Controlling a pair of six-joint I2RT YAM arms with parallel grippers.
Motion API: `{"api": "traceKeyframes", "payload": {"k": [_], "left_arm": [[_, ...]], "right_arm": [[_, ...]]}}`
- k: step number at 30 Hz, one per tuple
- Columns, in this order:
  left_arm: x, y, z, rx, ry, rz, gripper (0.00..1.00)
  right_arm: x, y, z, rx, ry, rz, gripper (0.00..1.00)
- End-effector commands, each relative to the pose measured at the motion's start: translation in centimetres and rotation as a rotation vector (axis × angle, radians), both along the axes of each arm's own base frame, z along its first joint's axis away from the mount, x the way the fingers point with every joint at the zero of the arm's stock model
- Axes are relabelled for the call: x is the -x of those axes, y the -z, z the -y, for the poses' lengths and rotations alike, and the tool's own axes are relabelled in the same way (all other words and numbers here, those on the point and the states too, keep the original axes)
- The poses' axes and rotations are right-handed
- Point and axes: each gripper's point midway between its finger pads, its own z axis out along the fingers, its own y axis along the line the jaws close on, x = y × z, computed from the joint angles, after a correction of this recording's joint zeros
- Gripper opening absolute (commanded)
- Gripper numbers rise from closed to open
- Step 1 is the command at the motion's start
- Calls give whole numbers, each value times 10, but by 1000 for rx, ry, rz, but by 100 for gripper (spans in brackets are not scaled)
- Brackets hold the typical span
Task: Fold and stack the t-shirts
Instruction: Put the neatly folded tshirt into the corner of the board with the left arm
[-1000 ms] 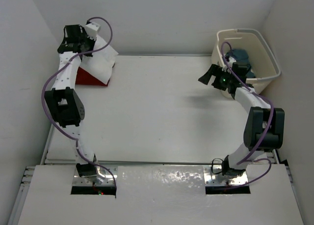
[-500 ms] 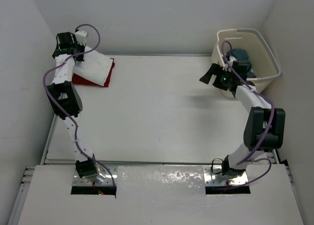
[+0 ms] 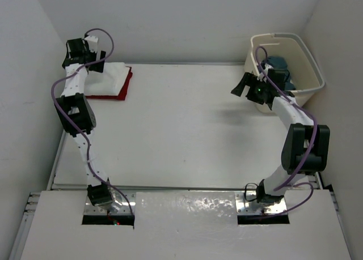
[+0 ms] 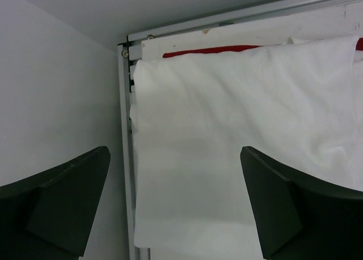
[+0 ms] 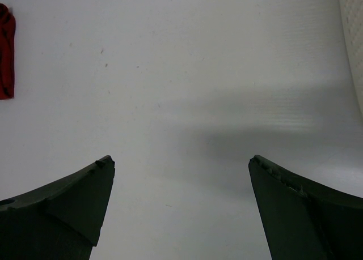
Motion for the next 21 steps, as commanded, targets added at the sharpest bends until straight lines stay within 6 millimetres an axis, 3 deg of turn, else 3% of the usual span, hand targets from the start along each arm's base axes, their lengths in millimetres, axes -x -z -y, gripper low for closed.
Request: {"api": "traceKeyframes", "payload": {"k": [1,6,11,15,16,17,18,19,20,21], "left_arm": [[-8,-47,-6,-3,-21,120,100],[-7,-75,1,25,-11,175,100],[7,-107,24,101,-45,213,100],[26,-125,87,241,-74,193,100],[40,-127,99,267,-112,182,100],[47,-128,134,305,-85,169,100],[64,-154,155,381,-92,215,100],[72,-127,174,426,-92,188,100],[83,-127,215,468,-39,188,100],[96,-159,234,528,-4,278,100]], "right_arm": [[-11,-17,-2,25,-15,52,99],[-11,-27,-4,39,-30,74,99],[-6,-39,-1,57,-20,93,99],[8,-42,11,117,25,56,99],[11,-42,14,132,34,51,99],[16,-37,20,161,63,35,99],[23,-40,24,181,78,31,99],[27,-38,27,202,85,27,99],[36,-31,36,252,116,-7,99],[41,-36,36,282,115,6,99]]}}
